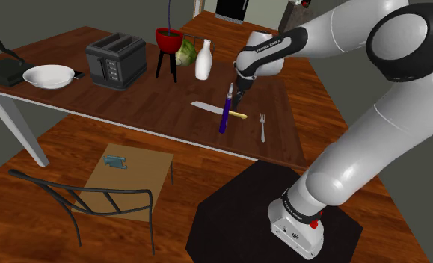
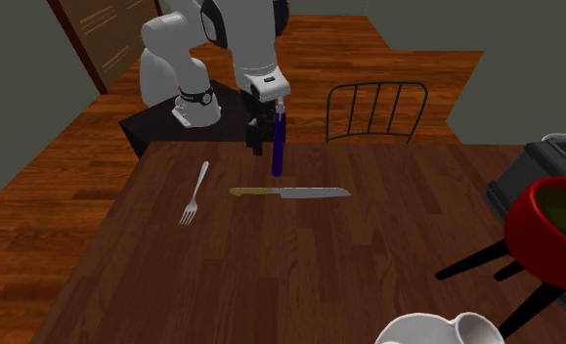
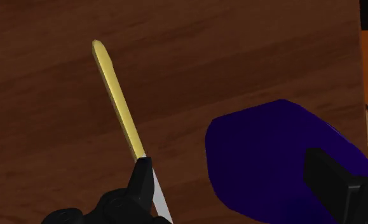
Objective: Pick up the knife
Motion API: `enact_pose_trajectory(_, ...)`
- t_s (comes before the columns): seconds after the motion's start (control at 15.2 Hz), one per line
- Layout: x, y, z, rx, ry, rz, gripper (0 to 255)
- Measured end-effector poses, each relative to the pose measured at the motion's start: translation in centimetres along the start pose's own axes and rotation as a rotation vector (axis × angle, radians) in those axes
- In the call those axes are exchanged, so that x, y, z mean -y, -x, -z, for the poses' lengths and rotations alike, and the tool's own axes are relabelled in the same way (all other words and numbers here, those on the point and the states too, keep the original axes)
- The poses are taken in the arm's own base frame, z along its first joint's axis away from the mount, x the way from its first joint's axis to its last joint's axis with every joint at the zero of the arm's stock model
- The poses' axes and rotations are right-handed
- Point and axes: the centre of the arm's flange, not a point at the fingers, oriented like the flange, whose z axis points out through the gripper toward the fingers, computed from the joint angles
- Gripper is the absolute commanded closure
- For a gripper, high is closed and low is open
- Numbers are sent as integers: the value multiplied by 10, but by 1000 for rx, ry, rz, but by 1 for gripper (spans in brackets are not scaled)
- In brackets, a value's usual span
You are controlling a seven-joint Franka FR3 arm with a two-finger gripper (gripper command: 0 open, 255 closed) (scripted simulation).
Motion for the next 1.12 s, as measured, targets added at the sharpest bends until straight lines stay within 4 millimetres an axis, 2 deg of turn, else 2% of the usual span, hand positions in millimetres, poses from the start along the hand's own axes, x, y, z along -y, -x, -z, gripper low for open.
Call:
enact_pose_trajectory(0.46,-45,-53,-51,-52,18,158,0)
enact_pose_trajectory(0.66,-56,-73,-70,-70,23,211,0)
enact_pose_trajectory(1.12,-59,-76,-107,-74,24,222,0)
